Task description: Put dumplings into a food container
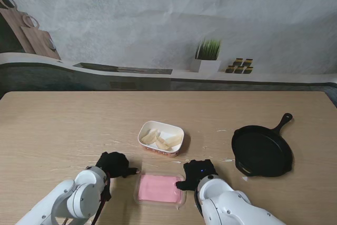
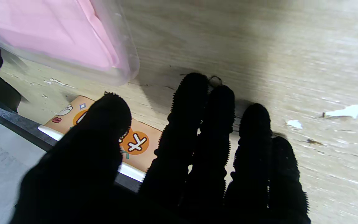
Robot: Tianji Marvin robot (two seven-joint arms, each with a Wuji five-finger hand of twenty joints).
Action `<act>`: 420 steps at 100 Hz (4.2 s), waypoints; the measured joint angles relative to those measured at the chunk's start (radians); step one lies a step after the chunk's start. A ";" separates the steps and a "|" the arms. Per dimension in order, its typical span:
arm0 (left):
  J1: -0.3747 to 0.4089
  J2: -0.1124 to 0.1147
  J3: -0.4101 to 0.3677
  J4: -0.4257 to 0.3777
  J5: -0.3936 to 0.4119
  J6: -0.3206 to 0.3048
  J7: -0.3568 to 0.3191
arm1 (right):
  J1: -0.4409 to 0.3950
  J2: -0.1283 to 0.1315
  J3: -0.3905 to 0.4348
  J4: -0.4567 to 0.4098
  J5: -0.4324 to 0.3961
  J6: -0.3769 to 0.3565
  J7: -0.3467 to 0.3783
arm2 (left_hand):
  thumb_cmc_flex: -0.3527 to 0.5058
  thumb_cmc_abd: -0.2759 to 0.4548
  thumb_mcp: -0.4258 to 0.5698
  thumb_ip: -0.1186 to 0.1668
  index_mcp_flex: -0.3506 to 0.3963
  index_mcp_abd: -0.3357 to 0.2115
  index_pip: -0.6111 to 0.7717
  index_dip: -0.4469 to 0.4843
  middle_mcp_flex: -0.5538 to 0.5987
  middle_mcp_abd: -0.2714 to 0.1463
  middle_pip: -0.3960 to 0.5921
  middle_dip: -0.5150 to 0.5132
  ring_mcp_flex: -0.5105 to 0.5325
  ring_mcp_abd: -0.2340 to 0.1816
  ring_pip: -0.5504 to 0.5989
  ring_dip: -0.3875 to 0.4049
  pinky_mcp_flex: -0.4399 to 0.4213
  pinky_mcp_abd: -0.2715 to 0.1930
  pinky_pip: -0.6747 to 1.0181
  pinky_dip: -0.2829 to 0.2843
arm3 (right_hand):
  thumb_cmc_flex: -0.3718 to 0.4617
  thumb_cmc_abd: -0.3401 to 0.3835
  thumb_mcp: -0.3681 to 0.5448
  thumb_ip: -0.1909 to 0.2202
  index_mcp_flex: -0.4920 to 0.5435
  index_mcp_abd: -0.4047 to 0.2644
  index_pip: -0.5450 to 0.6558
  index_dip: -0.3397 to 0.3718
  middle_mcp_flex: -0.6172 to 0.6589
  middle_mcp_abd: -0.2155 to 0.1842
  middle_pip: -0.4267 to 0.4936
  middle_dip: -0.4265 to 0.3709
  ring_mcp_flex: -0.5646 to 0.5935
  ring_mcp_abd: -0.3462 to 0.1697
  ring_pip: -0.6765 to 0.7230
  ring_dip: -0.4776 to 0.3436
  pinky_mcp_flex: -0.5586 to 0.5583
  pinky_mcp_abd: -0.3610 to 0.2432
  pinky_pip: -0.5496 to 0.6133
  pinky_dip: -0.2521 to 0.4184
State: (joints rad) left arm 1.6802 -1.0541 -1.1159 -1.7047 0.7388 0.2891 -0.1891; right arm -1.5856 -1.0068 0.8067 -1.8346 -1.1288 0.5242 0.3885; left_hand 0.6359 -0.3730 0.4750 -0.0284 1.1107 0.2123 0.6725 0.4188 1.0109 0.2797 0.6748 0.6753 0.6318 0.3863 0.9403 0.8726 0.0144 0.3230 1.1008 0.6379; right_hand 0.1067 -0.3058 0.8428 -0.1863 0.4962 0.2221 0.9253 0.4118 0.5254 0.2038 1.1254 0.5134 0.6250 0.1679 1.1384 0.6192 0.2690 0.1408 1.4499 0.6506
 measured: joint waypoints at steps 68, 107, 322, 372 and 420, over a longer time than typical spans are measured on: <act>0.017 0.047 -0.016 -0.101 -0.066 0.087 -0.194 | -0.016 0.003 -0.012 -0.026 0.004 0.068 0.013 | 0.001 0.027 -0.037 0.000 -0.011 0.003 -0.084 -0.042 -0.051 0.002 -0.017 0.002 -0.030 -0.001 -0.054 -0.017 -0.118 -0.043 -0.007 0.007 | 0.000 0.012 0.002 0.000 -0.002 0.013 -0.015 -0.012 0.002 0.002 0.011 0.000 0.000 0.010 0.024 0.011 0.001 0.011 0.018 0.020; 0.004 0.045 0.002 -0.110 -0.142 0.114 -0.194 | 0.063 0.019 -0.104 -0.024 0.085 0.154 0.022 | 0.026 0.027 -0.016 0.000 -0.012 0.003 -0.088 -0.052 -0.052 0.002 -0.017 0.002 -0.031 -0.002 -0.054 -0.019 -0.145 -0.060 -0.037 0.007 | 0.041 0.012 0.007 0.000 -0.001 0.030 0.006 -0.011 0.003 0.014 0.011 0.000 0.000 0.010 0.025 0.013 0.000 0.012 0.018 0.022; 0.207 0.033 -0.152 -0.213 0.160 -0.029 -0.191 | 0.224 0.030 -0.282 -0.019 0.306 0.394 -0.062 | 0.034 0.023 -0.038 -0.004 -0.160 -0.055 -0.114 -0.084 -0.216 -0.059 -0.089 -0.050 -0.137 -0.077 -0.144 -0.046 -0.083 -0.073 -0.141 -0.004 | 0.211 -0.201 0.222 0.000 -0.072 -0.045 0.042 -0.028 -0.063 0.002 0.012 0.000 0.039 0.057 -0.086 -0.048 0.043 0.076 -0.034 -0.050; 0.067 0.044 -0.033 -0.151 0.047 0.050 -0.219 | 0.379 0.033 -0.418 0.012 0.507 0.430 -0.111 | 0.038 0.046 -0.039 -0.004 -0.147 -0.002 -0.119 -0.078 -0.266 -0.062 -0.036 -0.025 -0.185 -0.078 -0.134 -0.049 -0.090 -0.074 -0.225 -0.016 | 0.187 -0.169 0.199 0.000 -0.058 0.028 0.032 -0.039 -0.074 0.004 0.012 0.000 0.001 0.057 -0.086 -0.047 0.005 0.070 -0.033 -0.049; 0.064 0.041 -0.028 -0.147 -0.005 0.070 -0.200 | 0.167 -0.074 -0.192 -0.038 0.520 0.430 -0.196 | 0.042 0.046 -0.039 -0.004 -0.147 -0.009 -0.145 -0.097 -0.272 -0.063 -0.036 -0.027 -0.197 -0.078 -0.115 -0.024 -0.090 -0.074 -0.261 -0.026 | 0.296 -0.229 0.254 0.000 -0.160 -0.055 0.080 -0.040 -0.125 -0.012 0.012 -0.002 0.018 0.074 -0.251 -0.117 0.064 0.099 -0.156 -0.107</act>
State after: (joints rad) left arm 1.7440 -1.0130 -1.1434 -1.8517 0.7337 0.3587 -0.3892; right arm -1.4185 -1.0811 0.6149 -1.8725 -0.6086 0.9538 0.1930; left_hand 0.6780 -0.3269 0.4361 -0.0323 0.9633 0.2034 0.5271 0.3217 0.7390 0.2169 0.6384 0.6480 0.4346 0.3079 0.8257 0.8485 -0.0756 0.2495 0.8395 0.6120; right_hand 0.4031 -0.5344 1.0965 -0.1860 0.3361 0.1670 1.0054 0.3719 0.4003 0.1920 1.1376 0.5110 0.6429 0.2415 0.8872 0.5026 0.3328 0.2394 1.2941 0.5440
